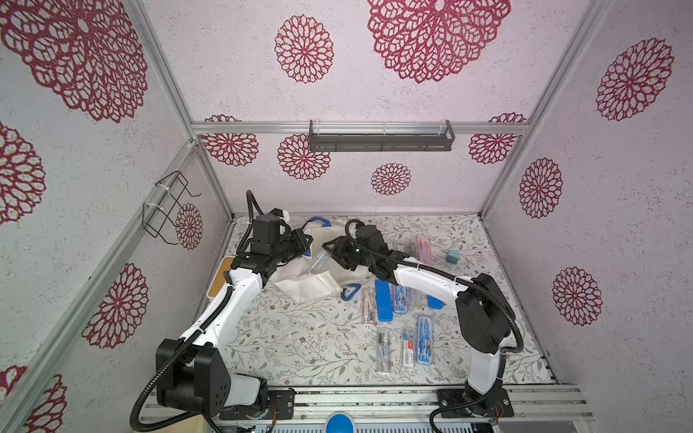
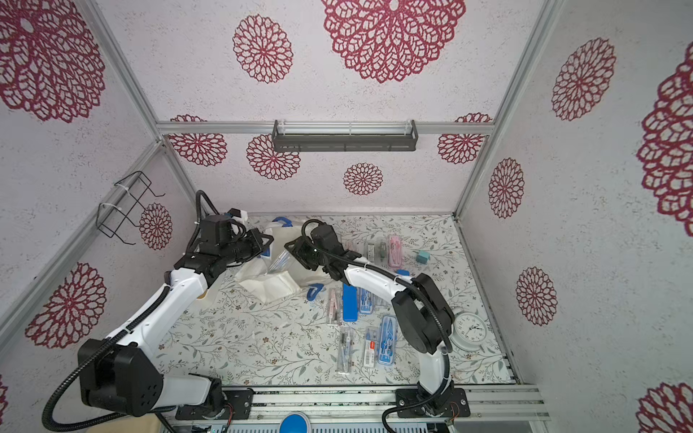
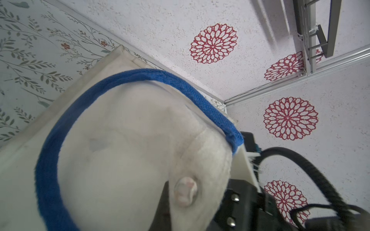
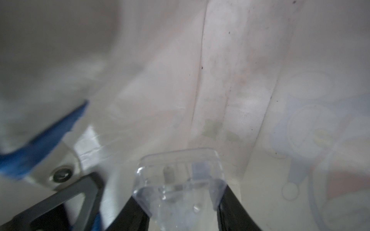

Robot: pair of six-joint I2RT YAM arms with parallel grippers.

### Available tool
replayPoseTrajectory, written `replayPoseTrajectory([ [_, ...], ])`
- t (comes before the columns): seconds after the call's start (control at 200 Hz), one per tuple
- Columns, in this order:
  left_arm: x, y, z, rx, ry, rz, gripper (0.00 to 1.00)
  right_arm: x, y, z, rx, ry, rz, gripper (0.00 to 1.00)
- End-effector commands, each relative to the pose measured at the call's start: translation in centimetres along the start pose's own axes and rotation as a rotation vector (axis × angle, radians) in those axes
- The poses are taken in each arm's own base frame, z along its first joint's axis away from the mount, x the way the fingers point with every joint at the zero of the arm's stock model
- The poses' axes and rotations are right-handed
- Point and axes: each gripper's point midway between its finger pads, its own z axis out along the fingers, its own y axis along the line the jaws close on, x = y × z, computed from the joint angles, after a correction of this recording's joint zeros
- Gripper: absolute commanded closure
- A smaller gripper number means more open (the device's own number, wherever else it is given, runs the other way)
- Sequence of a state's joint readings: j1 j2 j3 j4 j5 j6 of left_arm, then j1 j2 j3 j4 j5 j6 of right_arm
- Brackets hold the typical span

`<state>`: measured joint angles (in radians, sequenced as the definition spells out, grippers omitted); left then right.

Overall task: Take out the compass set from the canvas bag
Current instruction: Pick up the compass set from the canvas bag, then place the compass set at the center of the board.

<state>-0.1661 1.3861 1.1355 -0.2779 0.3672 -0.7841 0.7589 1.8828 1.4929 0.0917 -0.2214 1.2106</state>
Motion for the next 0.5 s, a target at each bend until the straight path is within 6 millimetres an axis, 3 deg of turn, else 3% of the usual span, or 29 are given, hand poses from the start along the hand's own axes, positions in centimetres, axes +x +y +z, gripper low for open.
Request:
replayPoseTrajectory([
  [0.0,-1.0,-0.1,-0.7,0.040,-0.040,-0.044,1.00,-3.2,2.3,-4.0,0.062,-0.102,-0.143,0.60],
  [0.3,-1.7,4.5,-1.8,0.012,-0.083,-0.183,1.00,-8.0,3.7,-11.0,0.117,-0.211,-0.200,0.60],
  [0.395,-2.4,6.2,-2.5,-0.012,-0.110,-0.216,1.00,-8.1,3.3,-13.2,0.148,-0.189,-0.242,0.60],
  [0.49,-3.1,8.2,-3.2,-0.048,-0.137,-0.258,1.00,-7.0,2.0,-14.2,0.193,-0.111,-0.289,0.60],
])
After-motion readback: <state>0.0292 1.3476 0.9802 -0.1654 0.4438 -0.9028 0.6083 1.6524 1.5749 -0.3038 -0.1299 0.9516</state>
